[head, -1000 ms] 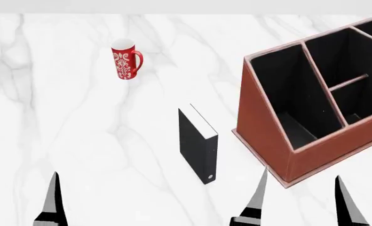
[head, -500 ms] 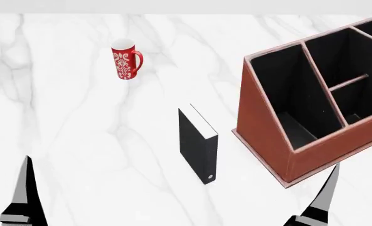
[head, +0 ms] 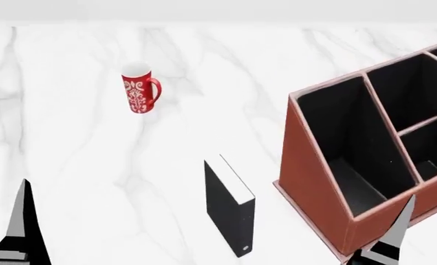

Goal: Pick up the book and place it in the left compartment of the caddy.

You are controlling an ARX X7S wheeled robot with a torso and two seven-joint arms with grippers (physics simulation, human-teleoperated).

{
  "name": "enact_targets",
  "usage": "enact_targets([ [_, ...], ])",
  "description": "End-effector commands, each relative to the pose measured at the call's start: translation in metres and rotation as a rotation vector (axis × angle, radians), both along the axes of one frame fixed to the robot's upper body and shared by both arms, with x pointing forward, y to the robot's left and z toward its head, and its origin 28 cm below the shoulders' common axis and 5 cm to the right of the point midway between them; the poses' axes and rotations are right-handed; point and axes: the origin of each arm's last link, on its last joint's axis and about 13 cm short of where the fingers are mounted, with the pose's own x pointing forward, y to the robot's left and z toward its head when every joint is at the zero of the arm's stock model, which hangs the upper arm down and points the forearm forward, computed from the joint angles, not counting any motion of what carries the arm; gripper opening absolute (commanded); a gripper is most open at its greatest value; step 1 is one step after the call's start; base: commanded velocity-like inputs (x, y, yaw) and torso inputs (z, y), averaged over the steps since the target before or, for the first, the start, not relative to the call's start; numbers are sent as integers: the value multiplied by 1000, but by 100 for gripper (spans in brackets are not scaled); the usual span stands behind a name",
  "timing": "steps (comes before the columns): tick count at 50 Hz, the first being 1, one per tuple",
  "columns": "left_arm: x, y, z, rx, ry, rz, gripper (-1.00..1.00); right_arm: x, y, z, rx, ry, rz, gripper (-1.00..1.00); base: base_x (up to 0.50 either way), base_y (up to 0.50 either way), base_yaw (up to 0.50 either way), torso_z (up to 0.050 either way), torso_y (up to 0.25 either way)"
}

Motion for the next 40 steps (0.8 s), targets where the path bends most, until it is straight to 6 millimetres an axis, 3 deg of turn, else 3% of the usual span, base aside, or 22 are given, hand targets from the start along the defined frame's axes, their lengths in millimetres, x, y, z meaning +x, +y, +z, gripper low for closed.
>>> enact_targets([
  [1, 0, 0, 1, -4, -4, -4, 100, 0, 1, 1, 3, 1, 11, 100, 488, -297, 0, 0, 0],
  [20, -1, -1, 1, -14, 0, -16, 100, 2, 2, -1, 19, 8, 38, 100, 322, -465, 0, 0, 1],
  [40, -1, -1, 1, -14, -2, -16, 100, 3, 4, 0, 12, 22, 45, 100, 104, -500, 0, 0, 1],
])
